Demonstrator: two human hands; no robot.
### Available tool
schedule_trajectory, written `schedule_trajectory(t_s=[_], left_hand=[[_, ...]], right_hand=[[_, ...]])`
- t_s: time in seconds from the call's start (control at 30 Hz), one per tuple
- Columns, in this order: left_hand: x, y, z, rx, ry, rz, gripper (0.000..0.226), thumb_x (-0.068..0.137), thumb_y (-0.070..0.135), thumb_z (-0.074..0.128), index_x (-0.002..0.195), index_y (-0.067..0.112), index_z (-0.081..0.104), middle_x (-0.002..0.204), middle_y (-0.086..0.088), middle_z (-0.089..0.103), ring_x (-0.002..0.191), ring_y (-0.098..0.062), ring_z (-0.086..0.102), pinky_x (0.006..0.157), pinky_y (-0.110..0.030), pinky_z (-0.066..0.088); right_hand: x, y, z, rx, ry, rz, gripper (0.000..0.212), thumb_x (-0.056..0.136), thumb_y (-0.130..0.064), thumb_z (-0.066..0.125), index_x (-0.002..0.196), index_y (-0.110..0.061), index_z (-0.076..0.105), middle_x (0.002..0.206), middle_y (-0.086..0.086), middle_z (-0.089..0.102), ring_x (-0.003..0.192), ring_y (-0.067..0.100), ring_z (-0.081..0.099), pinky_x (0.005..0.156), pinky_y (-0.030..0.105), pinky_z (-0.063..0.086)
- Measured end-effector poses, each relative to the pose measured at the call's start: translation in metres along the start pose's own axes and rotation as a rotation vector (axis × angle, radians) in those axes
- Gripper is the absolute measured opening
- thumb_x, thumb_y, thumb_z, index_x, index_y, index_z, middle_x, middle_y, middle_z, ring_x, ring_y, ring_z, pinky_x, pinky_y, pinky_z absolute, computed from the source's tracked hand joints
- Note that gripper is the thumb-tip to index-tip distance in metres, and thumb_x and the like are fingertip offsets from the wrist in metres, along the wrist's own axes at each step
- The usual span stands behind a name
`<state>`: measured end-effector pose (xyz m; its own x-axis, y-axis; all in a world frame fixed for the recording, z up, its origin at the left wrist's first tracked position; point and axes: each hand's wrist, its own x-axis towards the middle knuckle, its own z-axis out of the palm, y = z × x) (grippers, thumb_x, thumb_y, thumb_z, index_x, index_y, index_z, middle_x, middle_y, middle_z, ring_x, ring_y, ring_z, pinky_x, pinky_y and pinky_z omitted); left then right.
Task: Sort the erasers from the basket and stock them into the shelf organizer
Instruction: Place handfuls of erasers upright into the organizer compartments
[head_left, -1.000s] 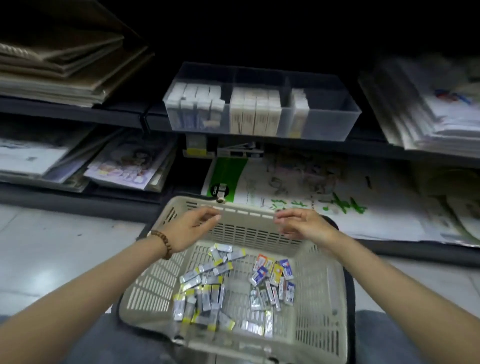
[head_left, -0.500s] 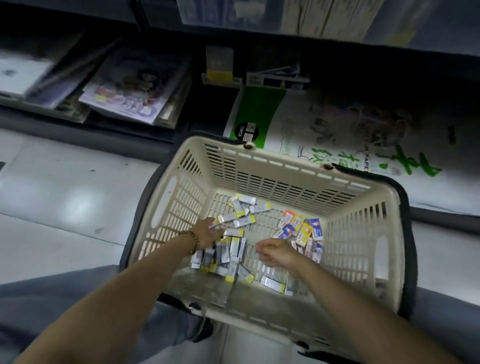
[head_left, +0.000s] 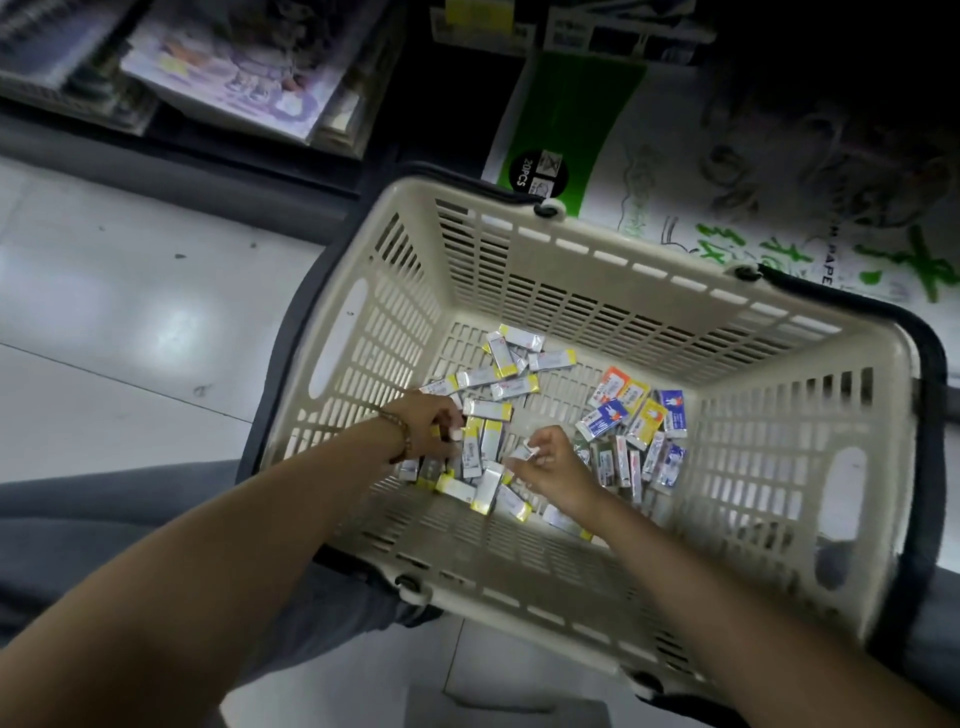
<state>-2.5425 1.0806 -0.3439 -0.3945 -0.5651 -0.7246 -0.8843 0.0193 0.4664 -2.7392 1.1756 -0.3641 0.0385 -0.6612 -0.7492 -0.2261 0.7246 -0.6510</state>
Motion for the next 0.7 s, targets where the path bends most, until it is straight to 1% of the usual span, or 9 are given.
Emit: schedule_trajectory(t_s=[0.07,0.13,0.2,0.23,0.33,0.43,0.5,0.6,0.7], left_hand=[[0.002,0.0,0.003,-0.019,0.026,-0.003,0.034,0.076,0.023,0.077,0.104,0.01,0.064,0.104,-0.008,0.068,0.101,-0.023,0.062,0.09,-0.035,0.049],[0.004,0.0,0.004,-0.003,0.043,-0.009,0.032,0.076,0.026,0.077,0.102,0.012,0.065,0.099,-0.005,0.068,0.097,-0.022,0.062,0.084,-0.032,0.05],[0.006,0.001,0.004,0.009,0.052,-0.019,0.032,0.075,0.029,0.077,0.101,0.013,0.065,0.098,-0.003,0.067,0.096,-0.021,0.062,0.082,-0.031,0.049],[0.007,0.0,0.005,0.001,0.052,-0.029,0.032,0.075,0.029,0.077,0.1,0.013,0.065,0.099,-0.003,0.067,0.097,-0.021,0.061,0.083,-0.031,0.049],[0.01,-0.003,0.008,-0.056,0.048,-0.074,0.03,0.074,0.027,0.078,0.098,0.013,0.066,0.101,-0.003,0.066,0.102,-0.021,0.061,0.088,-0.032,0.05],[0.011,-0.003,0.01,-0.016,0.026,-0.083,0.03,0.075,0.033,0.077,0.097,0.016,0.067,0.107,-0.005,0.067,0.105,-0.02,0.06,0.09,-0.032,0.05],[0.011,-0.001,0.008,0.033,0.019,-0.078,0.033,0.076,0.036,0.075,0.1,0.015,0.068,0.108,-0.005,0.067,0.105,-0.022,0.06,0.089,-0.034,0.05],[0.011,0.004,0.004,0.13,-0.016,-0.089,0.034,0.082,0.043,0.067,0.1,0.015,0.069,0.106,-0.004,0.068,0.105,-0.023,0.06,0.086,-0.032,0.049],[0.012,0.012,0.0,0.33,-0.066,-0.14,0.037,0.087,0.054,0.054,0.087,0.019,0.066,0.106,-0.001,0.067,0.108,-0.021,0.06,0.084,-0.03,0.045]], right_hand=[[-0.001,0.002,0.001,-0.019,0.002,0.017,0.037,0.084,-0.02,0.069,0.102,-0.014,0.038,0.105,0.006,0.043,0.093,0.022,0.05,0.083,0.037,0.048],[-0.001,0.003,0.004,-0.004,0.022,0.004,0.039,0.081,-0.018,0.073,0.1,-0.013,0.039,0.103,0.005,0.044,0.093,0.02,0.049,0.077,0.027,0.047],[0.0,0.003,0.009,0.005,0.055,-0.027,0.043,0.079,-0.014,0.075,0.098,-0.012,0.036,0.095,0.001,0.043,0.087,0.015,0.047,0.062,0.012,0.043],[0.001,0.004,0.013,0.004,0.077,-0.039,0.046,0.078,-0.011,0.075,0.098,-0.011,0.034,0.09,-0.002,0.041,0.082,0.014,0.046,0.06,0.012,0.042],[0.004,0.005,0.022,-0.028,0.127,-0.06,0.057,0.074,-0.005,0.078,0.101,-0.013,0.028,0.081,-0.005,0.041,0.078,0.019,0.047,0.071,0.034,0.045],[0.005,0.003,0.025,-0.038,0.12,-0.049,0.067,0.073,-0.007,0.079,0.112,-0.02,0.025,0.077,-0.005,0.041,0.076,0.022,0.048,0.068,0.037,0.045],[0.004,0.002,0.025,-0.003,0.121,-0.034,0.07,0.073,-0.006,0.078,0.123,-0.016,0.029,0.083,0.0,0.048,0.079,0.022,0.05,0.07,0.035,0.046],[0.005,0.004,0.02,0.095,0.125,0.033,0.055,0.077,-0.002,0.074,0.122,0.003,0.043,0.11,0.021,0.059,0.09,0.027,0.058,0.067,0.028,0.047],[0.004,0.003,0.015,0.142,0.083,0.094,0.038,0.085,-0.01,0.067,0.119,0.004,0.055,0.116,0.019,0.062,0.092,0.019,0.058,0.059,0.014,0.051]])
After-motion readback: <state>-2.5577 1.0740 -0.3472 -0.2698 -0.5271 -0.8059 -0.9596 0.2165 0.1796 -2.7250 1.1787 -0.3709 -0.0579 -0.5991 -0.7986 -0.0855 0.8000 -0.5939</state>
